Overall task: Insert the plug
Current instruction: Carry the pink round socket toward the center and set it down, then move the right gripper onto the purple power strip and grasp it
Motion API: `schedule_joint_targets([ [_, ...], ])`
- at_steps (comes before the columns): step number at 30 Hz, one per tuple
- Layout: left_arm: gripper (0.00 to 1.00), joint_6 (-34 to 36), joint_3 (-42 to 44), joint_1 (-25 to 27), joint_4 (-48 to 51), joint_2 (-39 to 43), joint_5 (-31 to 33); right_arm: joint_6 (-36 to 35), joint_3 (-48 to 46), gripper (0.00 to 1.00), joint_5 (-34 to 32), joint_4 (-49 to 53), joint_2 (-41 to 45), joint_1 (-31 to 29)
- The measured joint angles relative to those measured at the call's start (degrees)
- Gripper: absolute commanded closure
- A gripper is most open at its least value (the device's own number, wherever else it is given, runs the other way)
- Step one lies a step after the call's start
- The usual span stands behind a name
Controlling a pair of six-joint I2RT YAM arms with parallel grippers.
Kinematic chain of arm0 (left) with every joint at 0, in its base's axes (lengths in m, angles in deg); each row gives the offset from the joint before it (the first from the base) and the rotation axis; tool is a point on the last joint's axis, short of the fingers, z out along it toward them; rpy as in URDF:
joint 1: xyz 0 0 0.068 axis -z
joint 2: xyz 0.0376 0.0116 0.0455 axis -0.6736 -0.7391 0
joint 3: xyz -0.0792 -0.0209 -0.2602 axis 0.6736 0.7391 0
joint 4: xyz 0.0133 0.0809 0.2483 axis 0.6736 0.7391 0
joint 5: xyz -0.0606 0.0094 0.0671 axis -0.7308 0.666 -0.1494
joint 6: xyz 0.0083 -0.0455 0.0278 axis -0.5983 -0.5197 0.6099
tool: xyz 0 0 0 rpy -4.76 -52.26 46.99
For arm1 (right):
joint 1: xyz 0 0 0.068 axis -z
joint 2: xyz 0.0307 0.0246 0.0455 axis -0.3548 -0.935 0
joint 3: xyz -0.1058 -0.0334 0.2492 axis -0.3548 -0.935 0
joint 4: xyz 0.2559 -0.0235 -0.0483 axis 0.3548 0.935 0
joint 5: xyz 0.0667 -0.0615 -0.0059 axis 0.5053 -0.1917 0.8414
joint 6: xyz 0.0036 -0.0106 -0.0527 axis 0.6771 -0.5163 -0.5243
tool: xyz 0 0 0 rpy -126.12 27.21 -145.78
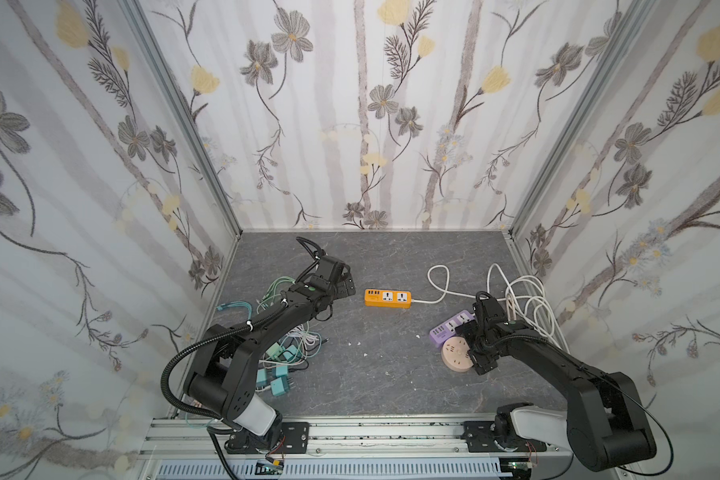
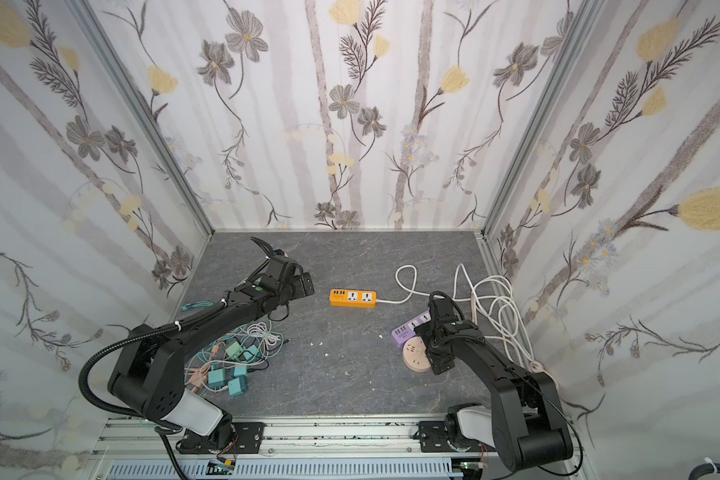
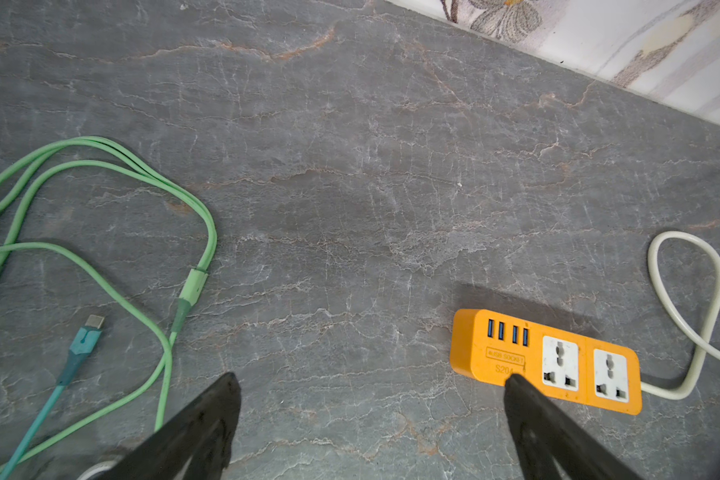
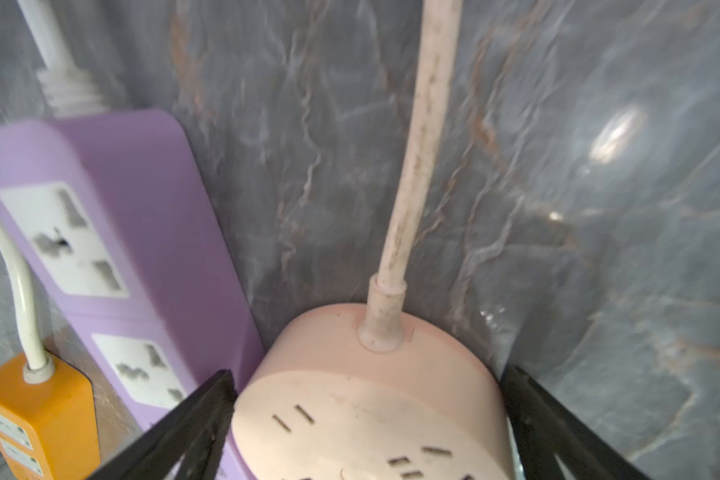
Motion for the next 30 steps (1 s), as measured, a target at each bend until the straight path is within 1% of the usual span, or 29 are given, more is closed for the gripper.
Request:
schedule_joint_targets([
  [8,0.0,0.4,0.3,0.0,0.0,0.0,0.5,6.2,8.4,0.01,1.1,0.0,-9.8,-13.6],
  [13,0.0,0.4,0.8,0.0,0.0,0.4,0.8,8.0,13.1,0.01,4.2,-0.1,-15.0,-19.0],
  [17,0.0,0.7,1.0,0.0,-0.1,0.6,0.9,8.3,14.4,0.01,5.9,0.2,-15.3,-20.3],
  [20,0.0,1.6,1.2,0.0,-0.1,0.7,0.8,8.1,15.0,0.01,6.0,2.1,-12.9,-20.3],
  [23,0.0,1.6,1.2,0.0,-0.1,0.7,0.8,7.0,15.6,0.01,3.8,4.8,-9.2,-20.2],
  [26,0.0,1.7,1.2,0.0,-0.1,0.7,0.7,4.5,16.9,0.01,0.1,7.5,-5.6,-19.6],
  [30,0.0,1.7,1.1,0.0,-0.1,0.5,0.4,1.4,17.3,0.01,-3.1,8.8,-3.7,-16.3],
])
